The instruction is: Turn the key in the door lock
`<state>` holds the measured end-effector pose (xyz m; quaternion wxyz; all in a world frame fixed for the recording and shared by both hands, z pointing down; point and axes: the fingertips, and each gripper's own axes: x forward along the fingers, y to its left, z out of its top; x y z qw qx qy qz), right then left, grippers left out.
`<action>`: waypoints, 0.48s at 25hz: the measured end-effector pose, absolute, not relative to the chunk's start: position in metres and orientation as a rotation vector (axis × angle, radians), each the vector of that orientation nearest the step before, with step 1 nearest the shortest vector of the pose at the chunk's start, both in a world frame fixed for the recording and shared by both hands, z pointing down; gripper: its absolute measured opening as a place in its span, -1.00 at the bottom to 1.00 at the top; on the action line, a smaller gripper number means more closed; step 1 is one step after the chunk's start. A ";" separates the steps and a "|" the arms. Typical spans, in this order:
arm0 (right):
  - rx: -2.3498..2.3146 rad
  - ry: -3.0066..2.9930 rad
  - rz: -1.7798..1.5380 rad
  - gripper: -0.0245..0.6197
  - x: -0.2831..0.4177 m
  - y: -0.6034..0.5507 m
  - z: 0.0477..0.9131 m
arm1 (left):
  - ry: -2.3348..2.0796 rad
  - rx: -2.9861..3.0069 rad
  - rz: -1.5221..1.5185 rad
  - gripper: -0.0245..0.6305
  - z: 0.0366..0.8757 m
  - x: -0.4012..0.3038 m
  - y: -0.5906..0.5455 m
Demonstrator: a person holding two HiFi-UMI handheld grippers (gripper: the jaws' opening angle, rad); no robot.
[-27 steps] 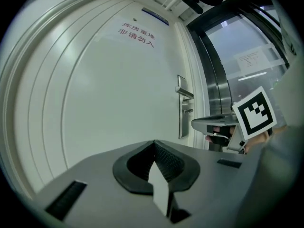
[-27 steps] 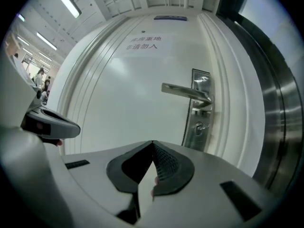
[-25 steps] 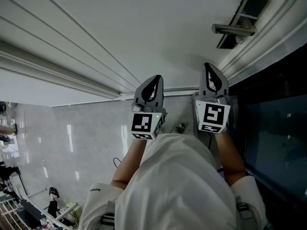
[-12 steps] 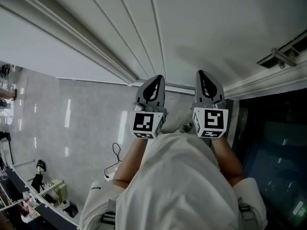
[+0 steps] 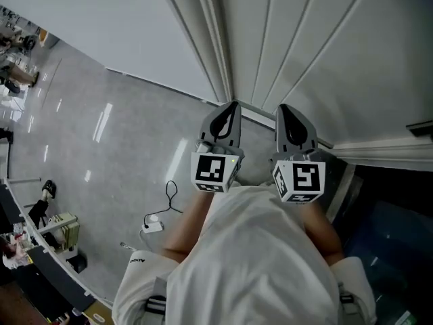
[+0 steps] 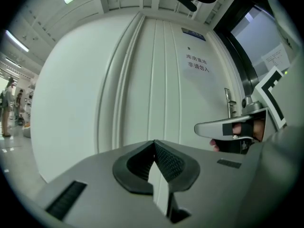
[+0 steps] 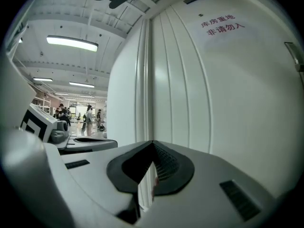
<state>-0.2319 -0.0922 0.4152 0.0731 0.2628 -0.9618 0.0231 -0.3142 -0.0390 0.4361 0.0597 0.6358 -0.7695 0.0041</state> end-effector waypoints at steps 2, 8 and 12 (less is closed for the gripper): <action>0.720 -2.911 0.078 -0.92 -0.255 -0.070 0.414 | -2.372 1.881 0.011 -0.90 0.436 -0.334 -0.018; 0.557 -2.954 0.107 -0.92 -0.309 -0.012 0.411 | -2.478 1.752 0.015 -0.90 0.432 -0.379 0.052; 0.448 -2.973 0.099 -0.92 -0.338 0.025 0.408 | -2.543 1.664 0.021 -0.90 0.429 -0.403 0.097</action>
